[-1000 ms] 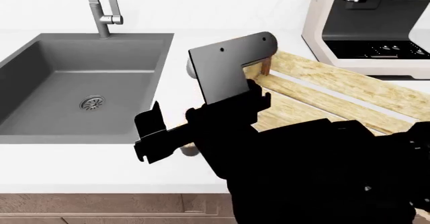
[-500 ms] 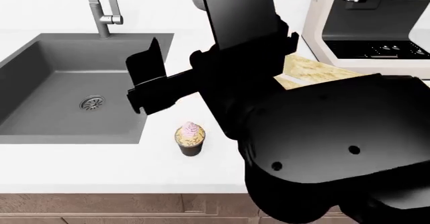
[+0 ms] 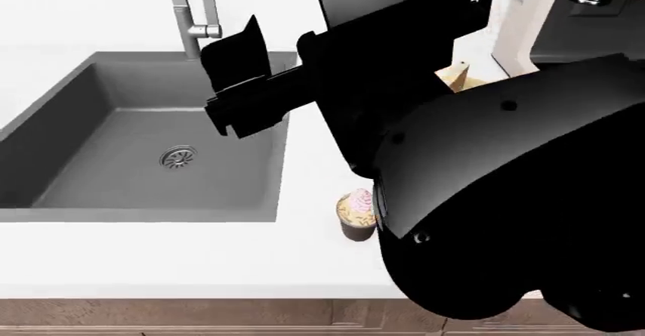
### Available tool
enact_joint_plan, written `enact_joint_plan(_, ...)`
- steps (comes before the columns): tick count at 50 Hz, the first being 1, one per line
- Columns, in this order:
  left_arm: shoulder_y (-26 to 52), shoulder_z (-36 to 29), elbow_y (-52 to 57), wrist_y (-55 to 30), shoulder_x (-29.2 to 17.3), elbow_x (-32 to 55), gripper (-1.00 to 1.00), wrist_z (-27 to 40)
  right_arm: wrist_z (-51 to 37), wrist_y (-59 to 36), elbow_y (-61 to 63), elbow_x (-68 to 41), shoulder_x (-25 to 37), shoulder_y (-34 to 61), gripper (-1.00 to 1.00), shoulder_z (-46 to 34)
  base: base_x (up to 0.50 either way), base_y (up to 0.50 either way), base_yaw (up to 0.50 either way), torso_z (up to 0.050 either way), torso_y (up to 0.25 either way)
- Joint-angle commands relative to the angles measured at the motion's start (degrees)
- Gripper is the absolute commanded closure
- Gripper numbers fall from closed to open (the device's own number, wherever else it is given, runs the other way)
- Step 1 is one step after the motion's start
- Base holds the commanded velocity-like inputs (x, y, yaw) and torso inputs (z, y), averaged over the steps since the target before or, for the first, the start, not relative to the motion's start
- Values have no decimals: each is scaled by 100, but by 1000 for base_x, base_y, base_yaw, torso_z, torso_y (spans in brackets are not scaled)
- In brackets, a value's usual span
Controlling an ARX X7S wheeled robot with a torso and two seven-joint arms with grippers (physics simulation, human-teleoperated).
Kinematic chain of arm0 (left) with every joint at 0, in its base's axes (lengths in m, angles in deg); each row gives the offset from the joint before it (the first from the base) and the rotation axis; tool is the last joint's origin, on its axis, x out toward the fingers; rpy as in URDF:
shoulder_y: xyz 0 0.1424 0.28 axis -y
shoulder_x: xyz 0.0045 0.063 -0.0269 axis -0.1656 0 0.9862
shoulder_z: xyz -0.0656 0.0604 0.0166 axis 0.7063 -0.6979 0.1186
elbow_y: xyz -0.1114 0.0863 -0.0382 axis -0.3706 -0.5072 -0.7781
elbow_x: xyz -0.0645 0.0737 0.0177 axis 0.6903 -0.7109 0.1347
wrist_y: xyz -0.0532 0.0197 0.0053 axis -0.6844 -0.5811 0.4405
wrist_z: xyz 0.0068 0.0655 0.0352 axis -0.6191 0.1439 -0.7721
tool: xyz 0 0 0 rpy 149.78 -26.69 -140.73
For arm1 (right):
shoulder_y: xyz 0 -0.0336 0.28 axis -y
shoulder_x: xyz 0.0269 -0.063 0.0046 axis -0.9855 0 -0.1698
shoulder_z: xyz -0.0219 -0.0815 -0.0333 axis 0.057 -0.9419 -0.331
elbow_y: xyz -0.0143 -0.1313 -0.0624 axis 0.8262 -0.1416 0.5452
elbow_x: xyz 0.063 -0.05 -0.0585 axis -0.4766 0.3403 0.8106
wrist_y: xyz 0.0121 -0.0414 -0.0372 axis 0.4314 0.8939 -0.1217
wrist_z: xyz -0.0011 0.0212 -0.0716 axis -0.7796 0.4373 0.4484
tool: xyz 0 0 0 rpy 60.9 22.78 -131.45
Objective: Move the fresh-baked cupcake off the tray onto the counter, and place the bowl used for mixing into the sink.
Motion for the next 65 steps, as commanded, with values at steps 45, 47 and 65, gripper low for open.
enact_joint_plan(45,-34,-6,7,49,-24,1,-100,4,11,-20,168,365,3,-443,-100,-80,15,500,0,0,0)
enact_joint_plan(47,-37,3,31,48,-37,12,-100,29,4,-9,185,372,10,-450,-100,-68,0,500,0,0,0)
enact_joint_plan(65,-10,-21,37,44,-76,10,-100,59,-113,-45,297,296,170,-426,-100,-23,0,500,0,0,1)
